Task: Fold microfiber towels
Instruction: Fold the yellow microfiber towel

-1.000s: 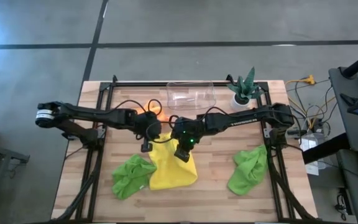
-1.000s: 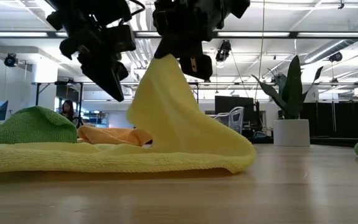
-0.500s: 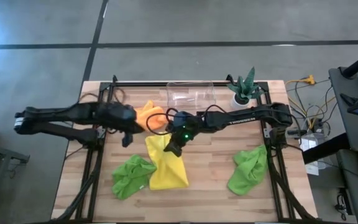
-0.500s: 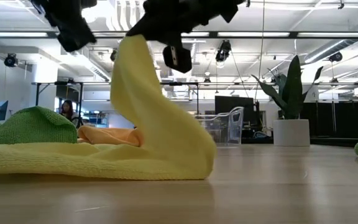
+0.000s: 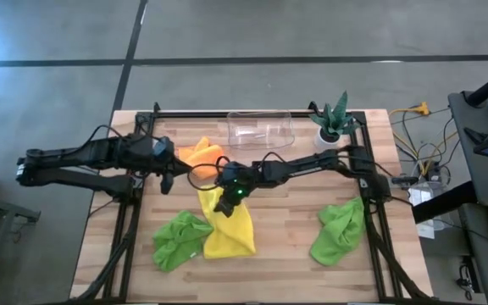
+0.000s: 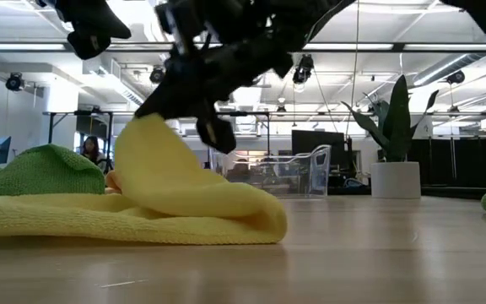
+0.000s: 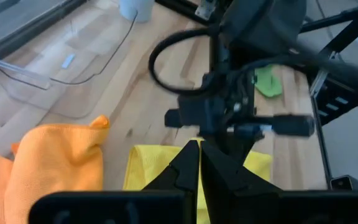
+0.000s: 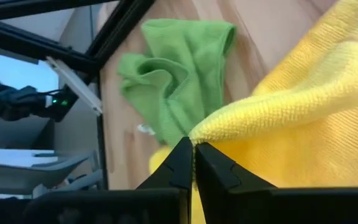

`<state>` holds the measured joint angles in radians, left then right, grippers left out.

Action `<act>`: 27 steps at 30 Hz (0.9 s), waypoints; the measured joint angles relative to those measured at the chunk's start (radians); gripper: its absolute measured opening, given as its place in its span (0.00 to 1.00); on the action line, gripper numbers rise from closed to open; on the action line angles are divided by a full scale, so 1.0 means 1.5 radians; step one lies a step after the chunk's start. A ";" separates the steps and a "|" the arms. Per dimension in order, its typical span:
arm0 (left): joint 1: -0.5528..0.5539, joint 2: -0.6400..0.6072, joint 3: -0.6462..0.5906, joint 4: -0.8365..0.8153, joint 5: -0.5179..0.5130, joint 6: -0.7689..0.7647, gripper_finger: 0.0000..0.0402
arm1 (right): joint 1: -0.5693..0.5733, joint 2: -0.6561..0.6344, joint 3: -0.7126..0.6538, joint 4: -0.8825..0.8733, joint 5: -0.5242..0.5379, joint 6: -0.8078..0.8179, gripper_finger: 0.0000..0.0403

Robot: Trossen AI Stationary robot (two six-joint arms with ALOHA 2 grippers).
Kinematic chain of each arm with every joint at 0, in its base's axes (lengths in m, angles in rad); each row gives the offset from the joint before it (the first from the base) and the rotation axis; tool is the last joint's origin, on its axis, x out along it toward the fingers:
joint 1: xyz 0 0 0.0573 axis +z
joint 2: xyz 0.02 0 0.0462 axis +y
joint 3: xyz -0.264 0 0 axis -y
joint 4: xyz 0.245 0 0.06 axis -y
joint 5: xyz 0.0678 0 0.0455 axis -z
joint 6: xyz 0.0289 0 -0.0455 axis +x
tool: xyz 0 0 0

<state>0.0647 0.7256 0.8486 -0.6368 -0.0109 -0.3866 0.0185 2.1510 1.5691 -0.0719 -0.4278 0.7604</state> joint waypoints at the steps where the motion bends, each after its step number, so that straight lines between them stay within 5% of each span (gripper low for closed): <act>1: 0.000 0.006 0.000 0.000 0.000 0.000 0.00 | -0.001 0.012 0.008 0.000 0.001 0.000 0.02; 10: 0.000 0.061 0.000 0.007 0.001 0.000 0.00 | -0.006 0.072 0.112 -0.090 -0.015 -0.029 0.05; 21: -0.001 0.062 0.002 0.058 0.002 0.003 0.00 | -0.012 0.066 0.217 -0.162 -0.017 -0.104 0.36; 27: -0.001 0.028 0.002 0.057 -0.014 0.002 0.00 | -0.014 0.063 0.303 -0.286 -0.010 -0.201 0.42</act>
<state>0.0635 0.7674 0.8513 -0.5514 -0.0323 -0.3835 -0.0031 2.2450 2.0233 -0.5011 -0.4431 0.4590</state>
